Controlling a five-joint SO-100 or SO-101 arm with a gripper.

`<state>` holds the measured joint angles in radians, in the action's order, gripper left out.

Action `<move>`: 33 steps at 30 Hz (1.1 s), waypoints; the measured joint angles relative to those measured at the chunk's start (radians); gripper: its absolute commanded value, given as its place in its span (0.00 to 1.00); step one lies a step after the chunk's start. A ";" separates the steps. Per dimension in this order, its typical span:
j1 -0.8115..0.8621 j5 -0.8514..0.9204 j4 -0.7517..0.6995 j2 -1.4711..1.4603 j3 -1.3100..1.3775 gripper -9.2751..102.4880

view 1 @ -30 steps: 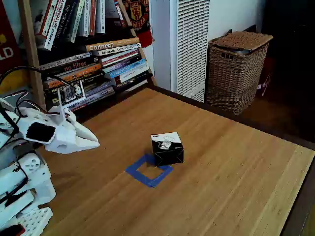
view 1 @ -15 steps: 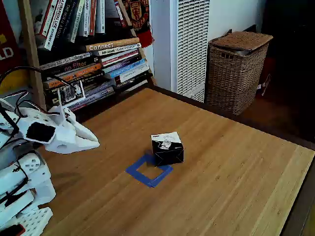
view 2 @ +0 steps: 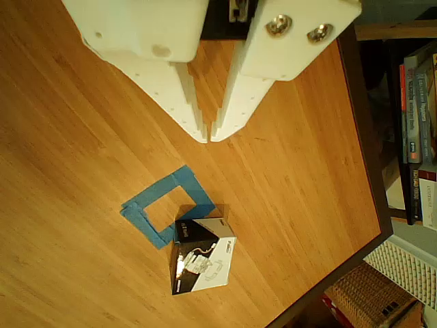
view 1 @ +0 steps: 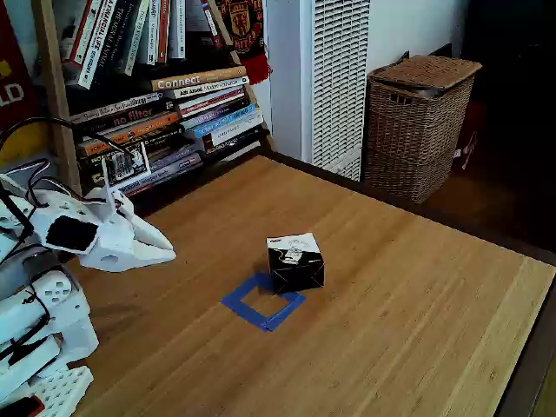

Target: Push the box on top of the target

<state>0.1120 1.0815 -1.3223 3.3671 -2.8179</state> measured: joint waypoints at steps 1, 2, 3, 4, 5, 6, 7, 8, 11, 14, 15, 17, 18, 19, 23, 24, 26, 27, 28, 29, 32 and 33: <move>0.000 0.000 0.000 0.000 0.000 0.08; 0.000 0.002 0.000 0.000 0.000 0.08; 0.000 0.005 0.000 0.000 0.000 0.08; 0.000 0.003 0.005 0.000 0.000 0.08; 0.000 -0.005 0.015 0.000 0.000 0.08; 0.000 -0.015 0.028 0.000 0.000 0.08; 0.000 -0.025 0.043 0.000 0.000 0.08; 0.000 -0.028 0.057 0.000 0.000 0.08; 0.011 -0.040 0.101 0.000 0.002 0.08; 0.031 -0.040 0.127 0.000 0.009 0.08; 0.037 -0.043 0.133 0.000 0.015 0.08; 0.051 -0.046 0.140 0.000 0.029 0.08; 0.057 -0.046 0.143 0.000 0.034 0.08; 0.063 -0.046 0.146 0.000 0.040 0.08; 0.086 -0.057 0.146 0.000 0.078 0.08; 0.091 -0.057 0.146 -0.002 0.092 0.08; 0.098 -0.057 0.160 -0.051 0.135 0.08; 0.100 -0.058 0.169 -0.094 0.161 0.08; 0.103 -0.063 0.178 -0.144 0.190 0.08; 0.104 -0.067 0.187 -0.202 0.229 0.08; 0.104 -0.084 0.207 -0.411 0.367 0.08; 0.101 -0.087 0.213 -0.483 0.413 0.08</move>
<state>0.2132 0.9940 -1.1091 2.8839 -2.4053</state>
